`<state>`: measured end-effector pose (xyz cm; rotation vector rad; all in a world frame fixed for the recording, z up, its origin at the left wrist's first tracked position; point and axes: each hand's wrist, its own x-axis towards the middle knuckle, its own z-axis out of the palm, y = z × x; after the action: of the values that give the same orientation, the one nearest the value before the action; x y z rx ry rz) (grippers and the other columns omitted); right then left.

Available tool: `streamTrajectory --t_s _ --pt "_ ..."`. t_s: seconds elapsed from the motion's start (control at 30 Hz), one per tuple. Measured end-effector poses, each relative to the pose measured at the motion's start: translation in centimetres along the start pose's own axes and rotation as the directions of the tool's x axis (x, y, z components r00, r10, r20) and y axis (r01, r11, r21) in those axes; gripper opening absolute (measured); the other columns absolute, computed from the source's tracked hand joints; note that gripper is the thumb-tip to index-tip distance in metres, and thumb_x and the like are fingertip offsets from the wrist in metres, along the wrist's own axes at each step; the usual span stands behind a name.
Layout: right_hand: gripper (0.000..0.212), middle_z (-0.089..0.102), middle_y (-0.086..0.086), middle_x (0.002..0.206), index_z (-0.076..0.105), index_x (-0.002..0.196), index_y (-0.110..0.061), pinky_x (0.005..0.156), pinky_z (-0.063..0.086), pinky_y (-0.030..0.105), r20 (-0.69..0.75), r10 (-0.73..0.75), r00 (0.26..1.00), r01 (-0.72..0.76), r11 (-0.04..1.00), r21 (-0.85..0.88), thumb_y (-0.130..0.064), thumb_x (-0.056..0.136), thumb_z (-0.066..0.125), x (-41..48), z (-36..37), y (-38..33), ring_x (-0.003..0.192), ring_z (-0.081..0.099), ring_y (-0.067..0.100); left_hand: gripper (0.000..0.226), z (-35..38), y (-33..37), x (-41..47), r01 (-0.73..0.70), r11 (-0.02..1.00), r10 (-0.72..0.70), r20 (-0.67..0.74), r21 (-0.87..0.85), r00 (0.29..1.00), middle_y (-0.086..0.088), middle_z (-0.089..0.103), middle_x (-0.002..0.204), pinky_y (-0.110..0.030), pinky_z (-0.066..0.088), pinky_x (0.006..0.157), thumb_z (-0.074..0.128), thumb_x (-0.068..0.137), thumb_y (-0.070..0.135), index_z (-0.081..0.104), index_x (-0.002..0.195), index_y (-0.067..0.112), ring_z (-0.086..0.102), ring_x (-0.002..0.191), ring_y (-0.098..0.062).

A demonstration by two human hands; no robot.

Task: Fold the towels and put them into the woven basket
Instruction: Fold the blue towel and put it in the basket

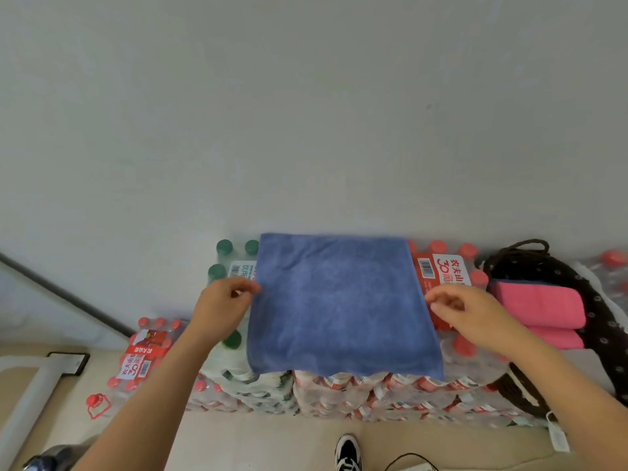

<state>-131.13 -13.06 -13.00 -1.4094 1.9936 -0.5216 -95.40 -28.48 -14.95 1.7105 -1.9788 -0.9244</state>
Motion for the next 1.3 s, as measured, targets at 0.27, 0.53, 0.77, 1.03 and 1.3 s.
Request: streamTrajectory --t_s 0.27,0.53,0.77,1.03,1.3 --pt "0.04 0.061 0.006 0.122 0.055 0.127 -0.012 0.084 0.042 0.03 -0.129 0.187 0.974 -0.186 0.982 0.019 -0.038 0.099 0.043 10.9 -0.7 -0.5 0.11 0.057 0.023 0.039 2.4 2.9 9.3 0.19 0.982 -0.187 -0.128 0.015 0.974 -0.012 0.062 0.124 -0.031 0.042 0.09 0.051 0.096 0.027 0.056 0.131 0.011 0.058 0.112 -0.029" --pt "0.054 0.062 0.006 0.058 0.056 0.055 -0.009 0.057 0.05 0.034 -0.209 0.18 0.961 -0.226 0.949 -0.218 -0.049 0.089 0.043 15.2 0.1 -0.7 0.06 0.062 0.025 0.022 3.0 4.0 11.9 0.283 0.94 -0.266 -0.11 0.19 0.958 -0.005 0.069 0.088 -0.027 0.039 0.068 0.059 0.089 0.032 0.072 0.092 0.014 0.054 0.077 -0.021" --pt "0.047 0.062 0.004 0.065 0.06 0.067 -0.011 0.054 0.047 0.027 -0.123 0.269 0.955 -0.294 0.908 -0.297 -0.05 0.089 0.047 16.4 -0.3 -2.1 0.061 0.06 0.021 0.026 2.8 4.6 13.2 0.355 0.904 -0.349 -0.065 0.237 0.935 -0.005 0.061 0.064 -0.025 0.034 0.051 0.06 0.082 0.029 0.063 0.064 0.01 0.054 0.061 -0.02" --pt "0.031 0.066 0.009 0.062 0.066 0.065 -0.002 0.052 0.044 0.028 -0.046 0.285 0.957 -0.289 0.947 -0.143 -0.03 0.077 0.063 16.9 -0.4 -1.2 0.058 0.063 0.025 0.01 1.3 4.1 9.8 0.162 0.747 -0.232 -0.025 -0.645 0.972 -0.001 0.072 0.081 -0.028 0.052 0.076 0.063 0.089 0.008 0.07 0.087 0.014 0.064 0.08 -0.016" --pt "0.062 0.043 -0.004 0.142 0.039 0.141 -0.027 0.103 0.037 0.041 0.189 -0.55 0.813 0.575 0.712 -0.402 -0.03 0.083 0.062 14.4 1.3 -11.2 0.133 0.035 0.019 0.023 -1.3 5.6 6.7 -0.054 0.805 0.142 0.103 -0.591 0.985 -0.009 0.069 0.079 -0.025 0.053 0.073 0.055 0.09 -0.009 0.068 0.083 0.009 0.064 0.077 -0.019"
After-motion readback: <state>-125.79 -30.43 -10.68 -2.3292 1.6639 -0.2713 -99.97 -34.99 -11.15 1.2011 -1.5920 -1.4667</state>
